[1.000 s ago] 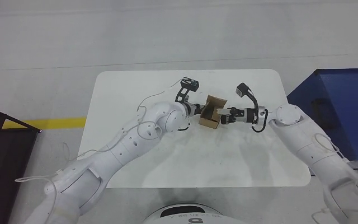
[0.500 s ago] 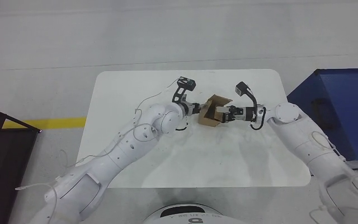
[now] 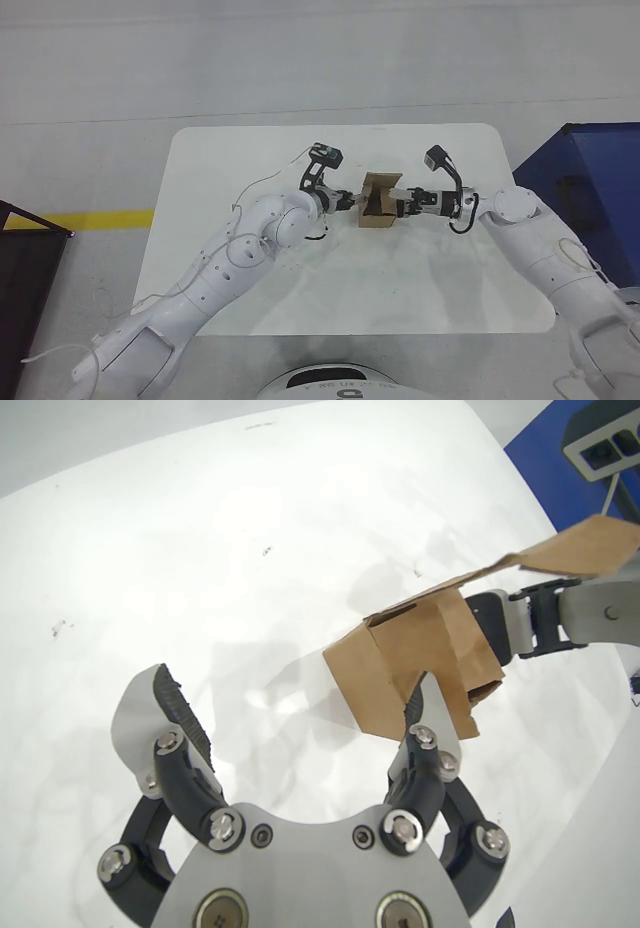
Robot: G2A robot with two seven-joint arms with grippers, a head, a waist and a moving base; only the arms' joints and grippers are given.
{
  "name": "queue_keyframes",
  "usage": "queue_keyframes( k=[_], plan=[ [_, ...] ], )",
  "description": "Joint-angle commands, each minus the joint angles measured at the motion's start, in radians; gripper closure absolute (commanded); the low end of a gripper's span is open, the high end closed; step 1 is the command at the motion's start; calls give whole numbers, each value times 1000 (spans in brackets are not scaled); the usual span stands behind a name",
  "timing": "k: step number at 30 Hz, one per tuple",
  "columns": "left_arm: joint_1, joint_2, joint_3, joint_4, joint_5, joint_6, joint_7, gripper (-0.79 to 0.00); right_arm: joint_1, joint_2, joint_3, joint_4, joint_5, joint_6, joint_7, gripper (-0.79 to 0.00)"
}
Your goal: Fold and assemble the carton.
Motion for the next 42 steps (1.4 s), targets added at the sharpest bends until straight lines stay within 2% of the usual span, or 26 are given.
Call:
queue_keyframes(
  k=[1, 11, 12, 14, 18, 25, 27, 33, 40, 41, 42],
  plan=[
    [0, -1, -7, 2, -17, -12, -11, -785, -1, -2, 2, -2, -6, 4, 1, -785],
    [-6, -20, 12, 25, 15, 6, -32, -785, 5, -16, -4, -19, -49, 22, 11, -785],
    [-8, -22, 14, 27, 13, 5, -37, -742, 5, -17, -4, -19, -52, 22, 14, -785],
    [-11, -26, 15, 33, 12, 4, -44, -388, 5, -20, -4, -19, -56, 23, 15, -785],
    [-16, -33, 19, 38, 21, 10, -60, -225, 8, -25, -5, -19, -68, 32, 20, -785],
    [-21, -47, 28, 49, 36, 25, -74, -83, 20, -37, -14, -21, -96, 58, 26, -785],
    [-21, -49, 28, 48, 39, 28, -77, 0, 23, -40, -16, -20, -102, 61, 28, -785],
    [-7, -47, 10, 13, 68, 38, -95, 0, 28, -47, -12, -7, -98, 53, 48, -785],
    [46, -31, -35, -69, 112, 46, -116, 0, 29, -51, 3, 13, -84, 37, 71, -785],
    [56, -28, -44, -79, 119, 46, -116, -108, 28, -52, 6, 16, -81, 34, 74, -785],
    [67, -24, -56, -90, 124, 45, -112, -360, 28, -52, 9, 19, -77, 30, 77, -785]
  ],
)
